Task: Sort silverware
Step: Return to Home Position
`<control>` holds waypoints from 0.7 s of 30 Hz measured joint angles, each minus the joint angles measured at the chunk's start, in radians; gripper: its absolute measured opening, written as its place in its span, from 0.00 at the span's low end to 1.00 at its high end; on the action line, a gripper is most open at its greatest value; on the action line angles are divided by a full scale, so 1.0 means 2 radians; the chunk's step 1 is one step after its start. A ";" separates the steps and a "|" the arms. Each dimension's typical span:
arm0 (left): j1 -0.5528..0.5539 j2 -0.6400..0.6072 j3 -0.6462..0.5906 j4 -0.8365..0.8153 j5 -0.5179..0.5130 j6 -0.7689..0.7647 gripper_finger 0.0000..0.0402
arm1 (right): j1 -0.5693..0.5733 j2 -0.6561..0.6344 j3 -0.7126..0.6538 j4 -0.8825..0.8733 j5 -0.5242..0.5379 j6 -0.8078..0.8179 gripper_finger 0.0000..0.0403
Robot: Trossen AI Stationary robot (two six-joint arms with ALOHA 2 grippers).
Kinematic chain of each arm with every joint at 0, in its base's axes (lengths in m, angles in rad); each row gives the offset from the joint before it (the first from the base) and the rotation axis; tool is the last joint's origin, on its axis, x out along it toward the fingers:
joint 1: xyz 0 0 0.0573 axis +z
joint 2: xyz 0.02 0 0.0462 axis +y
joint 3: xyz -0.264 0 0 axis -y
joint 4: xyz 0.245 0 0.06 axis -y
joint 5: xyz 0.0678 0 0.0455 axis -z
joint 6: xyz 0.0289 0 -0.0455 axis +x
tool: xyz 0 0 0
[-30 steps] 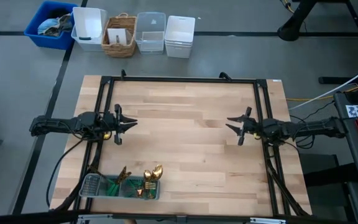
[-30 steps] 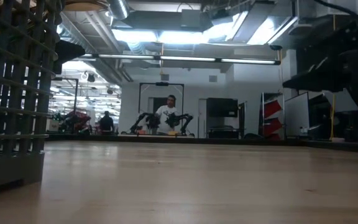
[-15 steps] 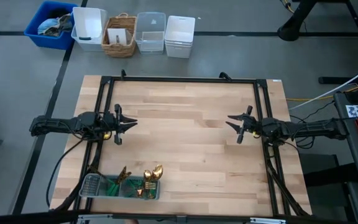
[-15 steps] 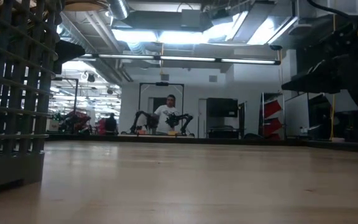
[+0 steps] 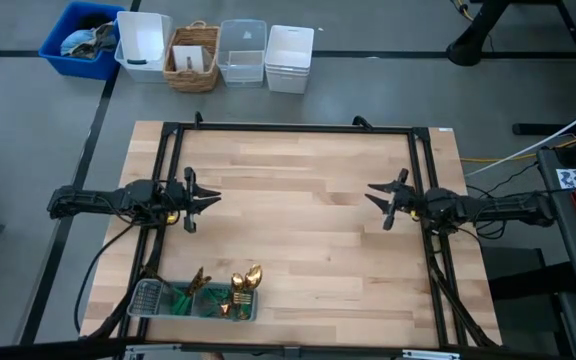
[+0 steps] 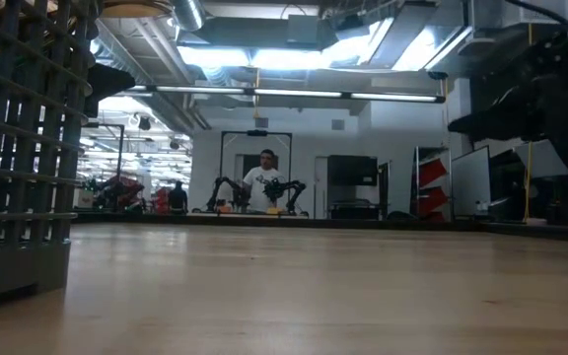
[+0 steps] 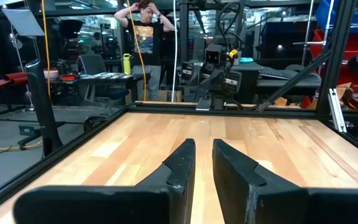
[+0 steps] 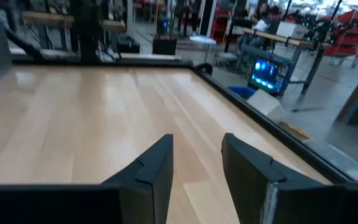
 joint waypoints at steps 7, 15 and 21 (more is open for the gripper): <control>0.000 0.000 0.000 0.000 0.000 0.000 0.12 | 0.000 -0.061 0.000 0.000 -0.008 0.000 0.34; 0.000 0.000 0.000 0.000 0.000 0.000 0.12 | 0.000 -0.101 0.000 0.001 -0.008 0.000 0.34; 0.000 0.000 0.000 0.000 0.000 0.000 0.12 | 0.000 -0.100 0.000 0.004 -0.009 0.000 0.34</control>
